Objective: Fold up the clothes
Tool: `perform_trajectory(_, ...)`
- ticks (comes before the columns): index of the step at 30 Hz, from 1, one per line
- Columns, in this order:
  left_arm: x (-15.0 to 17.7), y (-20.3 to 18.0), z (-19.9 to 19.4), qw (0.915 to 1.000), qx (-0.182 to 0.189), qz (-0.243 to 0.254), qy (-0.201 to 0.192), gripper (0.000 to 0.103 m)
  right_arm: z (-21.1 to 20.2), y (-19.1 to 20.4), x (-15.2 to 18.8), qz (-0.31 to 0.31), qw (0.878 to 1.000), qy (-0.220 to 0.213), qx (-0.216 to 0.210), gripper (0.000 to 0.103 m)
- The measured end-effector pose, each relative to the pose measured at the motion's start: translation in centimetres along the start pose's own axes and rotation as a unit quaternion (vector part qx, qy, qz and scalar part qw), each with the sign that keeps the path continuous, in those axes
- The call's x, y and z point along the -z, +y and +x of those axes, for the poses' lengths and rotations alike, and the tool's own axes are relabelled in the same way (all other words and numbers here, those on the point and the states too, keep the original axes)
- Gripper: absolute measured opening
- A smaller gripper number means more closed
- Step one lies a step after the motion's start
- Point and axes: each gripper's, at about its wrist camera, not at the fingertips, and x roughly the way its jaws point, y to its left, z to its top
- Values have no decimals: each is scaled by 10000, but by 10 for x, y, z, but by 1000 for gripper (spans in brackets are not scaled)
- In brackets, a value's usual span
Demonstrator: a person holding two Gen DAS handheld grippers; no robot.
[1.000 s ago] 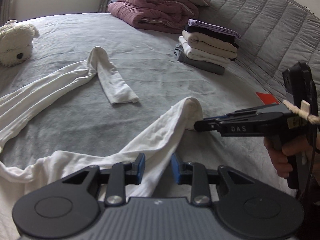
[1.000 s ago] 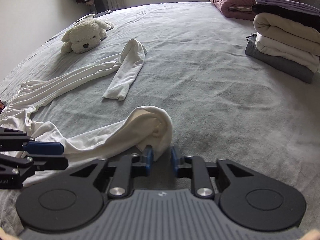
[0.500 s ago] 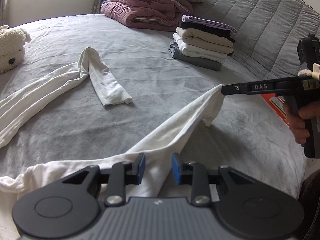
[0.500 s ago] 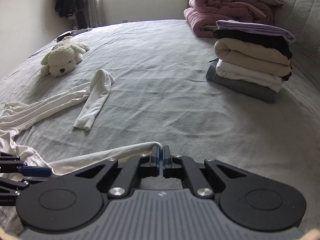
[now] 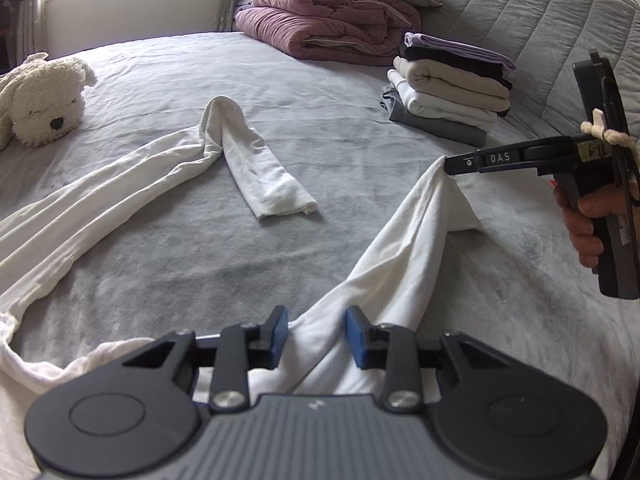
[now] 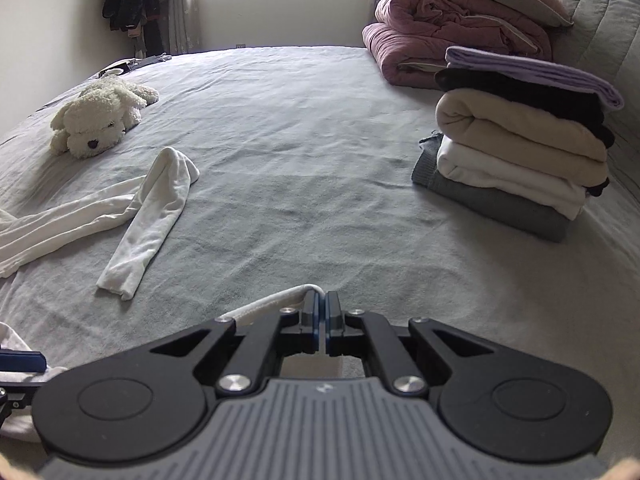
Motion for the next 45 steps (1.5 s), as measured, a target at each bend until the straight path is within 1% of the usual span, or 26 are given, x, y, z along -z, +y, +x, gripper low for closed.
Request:
perform_trajectory(1,0,1,-1,10000,5,-5,-8,33,3,-1,0,56,10000,40,-16,6)
perform_trajectory(2,0,1,-2,10000,10,-10,-16,33,5,-2,1,116,9999,83,-28,6)
perform_trajectory(3,1,2,-3,10000,15,-15,-25,33,5,-4,1,172,9998,114,-72,12)
perform_trajectory(6,1,1,-10,9999,102,39,-85,34,-3,-11,2,304,9993,167,-153,17)
perform_trajectory(7,2,0,-13,9998,148,78,-118,34,-7,-13,3,381,9989,190,-176,25)
perform_trajectory(9,4,-2,-18,9994,244,165,-169,34,-14,-19,6,554,9979,244,-224,36)
perform_trajectory(12,10,-5,-24,9985,391,328,-182,34,-20,-27,14,857,9940,529,-420,36)
perform_trajectory(15,18,-9,-28,9976,463,492,-134,34,-23,-33,25,1222,9870,828,-629,36)
perform_trajectory(17,23,-11,-29,9969,483,607,-105,34,-22,-36,30,1418,9827,929,-748,36)
perform_trajectory(18,25,-12,-30,9966,490,654,-87,34,-21,-37,32,1457,9821,940,-741,36)
perform_trajectory(20,30,-14,-30,9962,477,726,-52,34,-17,-37,34,1508,9816,937,-702,34)
perform_trajectory(21,32,-14,-30,9960,463,762,-34,34,-15,-36,35,1523,9816,926,-684,27)
perform_trajectory(22,33,-15,-31,9958,430,806,-21,34,-14,-34,35,1486,9828,903,-617,7)
perform_trajectory(23,35,-15,-31,9956,386,856,-11,34,-14,-33,35,1445,9839,874,-580,3)
perform_trajectory(27,38,-16,-34,9945,230,1020,-25,35,-24,-33,34,1298,9874,735,-536,2)
perform_trajectory(31,39,-15,-40,9939,267,1066,-86,35,-45,-40,29,1164,9908,545,-417,2)
perform_trajectory(35,43,-19,-42,9923,315,1194,-79,35,-63,-49,29,1094,9922,466,-366,2)
perform_trajectory(45,55,-29,-51,9862,327,1615,-140,35,-101,-69,43,1076,9924,373,-458,2)
